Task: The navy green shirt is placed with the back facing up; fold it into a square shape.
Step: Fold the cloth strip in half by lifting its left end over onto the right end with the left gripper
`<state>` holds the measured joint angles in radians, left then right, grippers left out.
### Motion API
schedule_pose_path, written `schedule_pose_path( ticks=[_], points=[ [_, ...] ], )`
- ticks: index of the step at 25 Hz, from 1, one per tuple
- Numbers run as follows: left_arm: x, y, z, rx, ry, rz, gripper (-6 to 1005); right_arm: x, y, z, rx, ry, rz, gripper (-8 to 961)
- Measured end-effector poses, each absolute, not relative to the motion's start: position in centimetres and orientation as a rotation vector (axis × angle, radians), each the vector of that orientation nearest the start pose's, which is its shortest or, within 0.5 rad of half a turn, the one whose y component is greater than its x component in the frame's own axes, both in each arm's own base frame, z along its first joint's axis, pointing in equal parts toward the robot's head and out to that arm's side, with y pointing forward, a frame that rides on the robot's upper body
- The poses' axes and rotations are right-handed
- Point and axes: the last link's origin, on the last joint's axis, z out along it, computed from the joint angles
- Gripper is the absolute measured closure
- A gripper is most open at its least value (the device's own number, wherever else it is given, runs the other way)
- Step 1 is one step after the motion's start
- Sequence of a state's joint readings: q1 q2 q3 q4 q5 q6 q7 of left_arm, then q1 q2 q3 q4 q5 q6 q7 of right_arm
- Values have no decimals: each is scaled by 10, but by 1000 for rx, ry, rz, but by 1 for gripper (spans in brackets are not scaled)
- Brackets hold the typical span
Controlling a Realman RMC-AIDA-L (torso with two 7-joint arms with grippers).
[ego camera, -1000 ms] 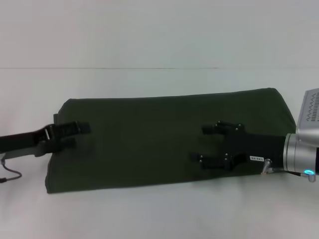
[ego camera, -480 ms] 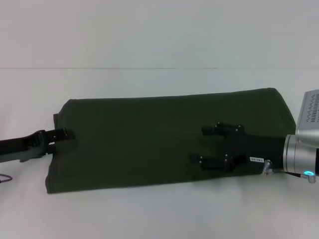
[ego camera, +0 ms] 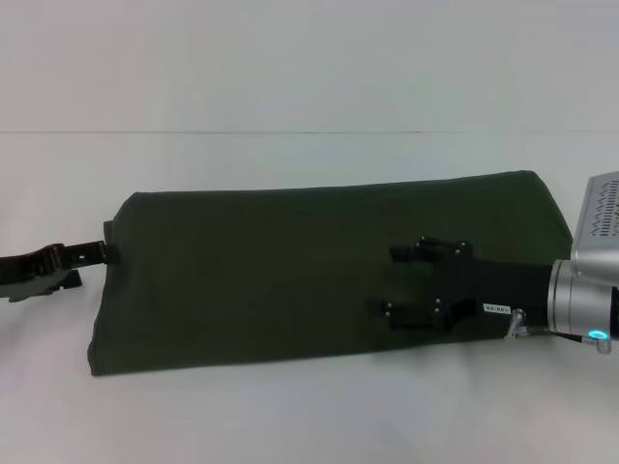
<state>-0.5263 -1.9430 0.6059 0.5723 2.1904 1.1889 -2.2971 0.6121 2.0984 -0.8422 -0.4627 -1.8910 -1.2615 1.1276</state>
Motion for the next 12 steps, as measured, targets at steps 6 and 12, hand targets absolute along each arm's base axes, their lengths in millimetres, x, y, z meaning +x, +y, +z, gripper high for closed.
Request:
schedule_pose_path(
  ticks=[6, 12],
  points=[
    [-353, 359, 52, -1905, -1780, -501, 106, 254, 352, -53, -2701, 415, 546, 48],
    [-355, 358, 49, -1893, -1779, -495, 107, 253, 353, -53, -2702, 413, 548, 49]
  ],
)
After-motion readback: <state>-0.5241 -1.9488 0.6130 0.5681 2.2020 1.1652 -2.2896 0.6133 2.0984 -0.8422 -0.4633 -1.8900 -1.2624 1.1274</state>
